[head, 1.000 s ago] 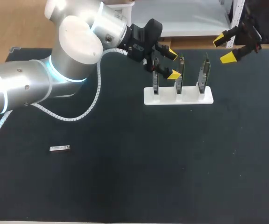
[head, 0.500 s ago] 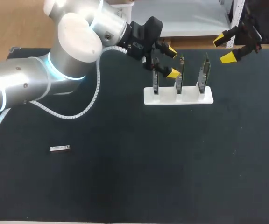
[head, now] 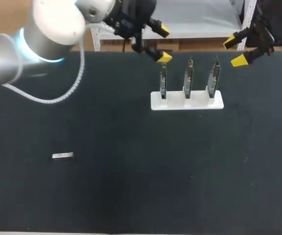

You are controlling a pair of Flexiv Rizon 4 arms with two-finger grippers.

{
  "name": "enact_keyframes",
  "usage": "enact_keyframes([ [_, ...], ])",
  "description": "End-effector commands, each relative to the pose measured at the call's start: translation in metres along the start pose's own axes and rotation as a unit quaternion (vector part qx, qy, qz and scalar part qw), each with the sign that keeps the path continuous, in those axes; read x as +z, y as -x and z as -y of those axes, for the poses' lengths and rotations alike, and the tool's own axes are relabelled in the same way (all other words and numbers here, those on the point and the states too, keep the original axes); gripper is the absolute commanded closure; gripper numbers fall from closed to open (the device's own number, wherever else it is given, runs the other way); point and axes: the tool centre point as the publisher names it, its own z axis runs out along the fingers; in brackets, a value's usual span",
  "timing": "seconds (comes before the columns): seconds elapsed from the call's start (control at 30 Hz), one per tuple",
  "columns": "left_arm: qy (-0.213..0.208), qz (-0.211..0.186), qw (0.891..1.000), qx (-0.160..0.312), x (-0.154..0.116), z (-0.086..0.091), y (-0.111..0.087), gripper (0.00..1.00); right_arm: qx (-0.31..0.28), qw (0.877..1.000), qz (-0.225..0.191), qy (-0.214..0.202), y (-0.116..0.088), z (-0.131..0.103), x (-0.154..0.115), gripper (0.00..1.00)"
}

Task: Pick up the optical module with the left hand, and insert it into the network port with the right hand.

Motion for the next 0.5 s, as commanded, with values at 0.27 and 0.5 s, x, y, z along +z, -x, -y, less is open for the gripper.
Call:
enact_keyframes([
  [0.27,0.097,-0.127,0.987,-0.008,-0.102,0.067,-0.046,0.0,0.0,1.0,-0.001,-0.003,0.0,-0.002,0.0,0.0],
  [0.5,0.12,-0.211,0.97,-0.013,-0.139,0.118,-0.097,0.0,0.0,1.0,-0.001,-0.003,0.0,-0.002,0.0,0.0],
])
